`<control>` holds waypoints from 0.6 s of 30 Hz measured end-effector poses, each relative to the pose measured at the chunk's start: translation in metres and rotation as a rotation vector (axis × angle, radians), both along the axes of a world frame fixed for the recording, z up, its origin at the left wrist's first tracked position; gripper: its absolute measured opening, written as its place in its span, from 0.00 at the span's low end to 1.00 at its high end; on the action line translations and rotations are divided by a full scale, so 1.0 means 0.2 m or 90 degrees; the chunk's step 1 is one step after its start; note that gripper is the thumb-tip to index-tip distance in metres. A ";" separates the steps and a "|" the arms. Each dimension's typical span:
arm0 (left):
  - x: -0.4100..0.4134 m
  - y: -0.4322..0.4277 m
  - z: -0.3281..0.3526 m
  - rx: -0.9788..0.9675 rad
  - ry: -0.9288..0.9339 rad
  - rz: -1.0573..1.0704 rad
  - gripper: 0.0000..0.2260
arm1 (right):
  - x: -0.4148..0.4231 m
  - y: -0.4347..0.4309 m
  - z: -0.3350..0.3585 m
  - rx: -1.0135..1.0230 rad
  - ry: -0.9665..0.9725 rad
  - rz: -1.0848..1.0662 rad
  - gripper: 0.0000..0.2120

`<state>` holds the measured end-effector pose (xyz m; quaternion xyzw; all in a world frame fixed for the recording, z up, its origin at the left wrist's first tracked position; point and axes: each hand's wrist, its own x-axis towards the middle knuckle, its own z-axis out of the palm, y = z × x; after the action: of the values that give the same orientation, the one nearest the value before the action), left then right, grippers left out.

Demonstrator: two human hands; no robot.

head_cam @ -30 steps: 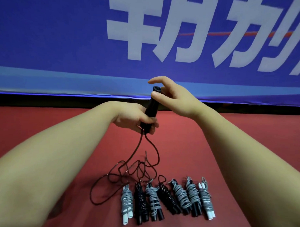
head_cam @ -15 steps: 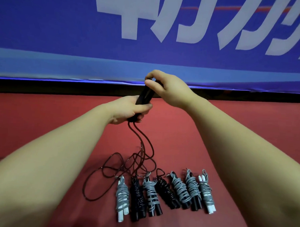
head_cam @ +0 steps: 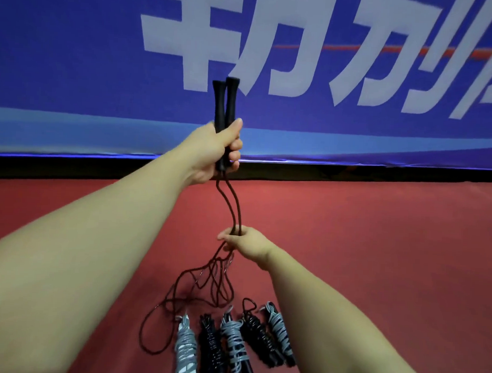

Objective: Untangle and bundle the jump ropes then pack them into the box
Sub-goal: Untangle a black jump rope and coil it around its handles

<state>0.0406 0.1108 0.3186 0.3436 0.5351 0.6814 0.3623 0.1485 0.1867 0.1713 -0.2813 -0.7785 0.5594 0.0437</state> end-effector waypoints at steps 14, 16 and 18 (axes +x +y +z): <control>-0.31 -0.31 -0.04 -0.165 0.148 0.198 0.10 | -0.17 0.07 0.81 0.566 0.322 -0.067 0.06; -0.34 -0.42 -0.07 -0.330 0.334 0.102 0.10 | -0.12 0.16 0.71 0.631 0.071 -0.059 0.06; -0.35 -0.51 -0.10 -0.468 0.461 -0.033 0.11 | -0.05 0.23 0.54 0.726 -0.088 -0.068 0.10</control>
<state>-0.0293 0.0092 0.2996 0.4205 0.8216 0.2766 0.2677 0.1388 0.2318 0.2795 -0.2881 -0.9428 0.0286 0.1654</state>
